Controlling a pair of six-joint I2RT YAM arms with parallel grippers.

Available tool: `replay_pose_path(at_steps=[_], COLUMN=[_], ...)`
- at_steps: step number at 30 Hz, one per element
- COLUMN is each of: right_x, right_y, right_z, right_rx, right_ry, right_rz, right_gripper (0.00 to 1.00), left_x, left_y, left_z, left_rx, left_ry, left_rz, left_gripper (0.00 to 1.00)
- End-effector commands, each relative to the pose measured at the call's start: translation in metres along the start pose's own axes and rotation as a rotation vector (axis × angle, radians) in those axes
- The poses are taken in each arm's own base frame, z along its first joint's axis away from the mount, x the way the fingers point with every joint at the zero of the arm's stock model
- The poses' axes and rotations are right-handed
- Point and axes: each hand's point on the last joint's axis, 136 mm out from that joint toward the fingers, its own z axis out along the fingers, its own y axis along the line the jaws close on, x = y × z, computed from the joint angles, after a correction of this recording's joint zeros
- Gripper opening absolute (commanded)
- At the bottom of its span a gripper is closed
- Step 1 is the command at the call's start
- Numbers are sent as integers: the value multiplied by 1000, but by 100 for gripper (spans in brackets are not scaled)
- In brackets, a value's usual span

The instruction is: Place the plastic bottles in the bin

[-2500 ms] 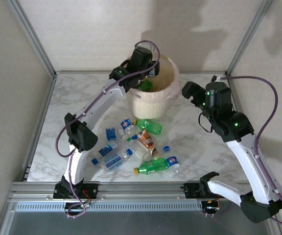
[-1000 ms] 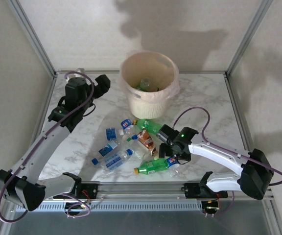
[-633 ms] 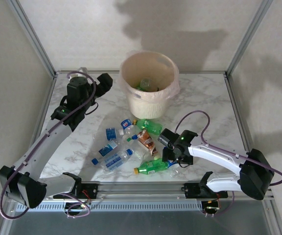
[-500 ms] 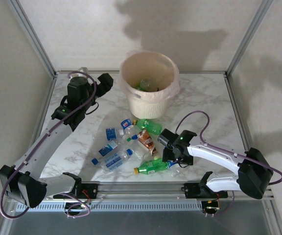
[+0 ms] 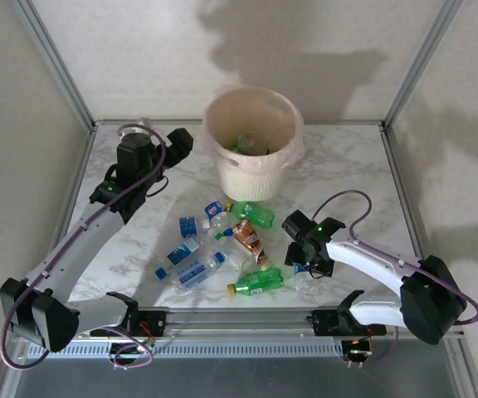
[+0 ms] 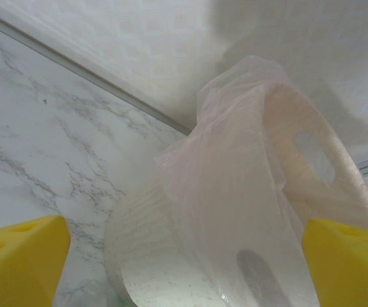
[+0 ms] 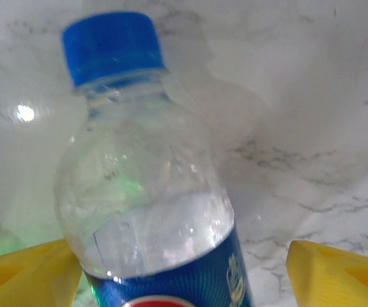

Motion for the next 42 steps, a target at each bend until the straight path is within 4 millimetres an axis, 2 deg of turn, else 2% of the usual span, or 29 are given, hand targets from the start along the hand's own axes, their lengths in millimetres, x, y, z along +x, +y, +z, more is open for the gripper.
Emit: replay_pose_path(at_steps=[1,6,18,22,28,31,34,40,42], right_x=[-8,-15,-13,-14,-26,-36,-52,-92,-108], right_y=[10,13,14,11,8,11,13,23,26], right_z=[6,20,37,37,25,12,-14,-88,-121], right_rx=[-42,-43,-50,-38,-10,-19,-27,-78,-91], right_ry=[-12,3,11,-1,-55,-97,-173,-350,-416], right_rz=[-20,-5,18,25,23,14,6,5,5], right_gripper=[83,81,58,52,45,43,43,42,41], left_x=[-3,-3,2,0,2,4,2,-3,-3], left_y=[-1,1,6,5,9,11,9,11,12], left_z=[-4,-6,-3,-4,-5,-4,-6,-11,-11], left_rx=[17,10,5,7,-5,-8,-5,-17,-19], left_ry=[-7,-9,2,-2,-3,0,-5,-26,-28], left_rz=[-10,-4,-12,-12,-16,-22,-26,-21,-23], left_gripper=[93,93,94,94,94,94,94,95,96])
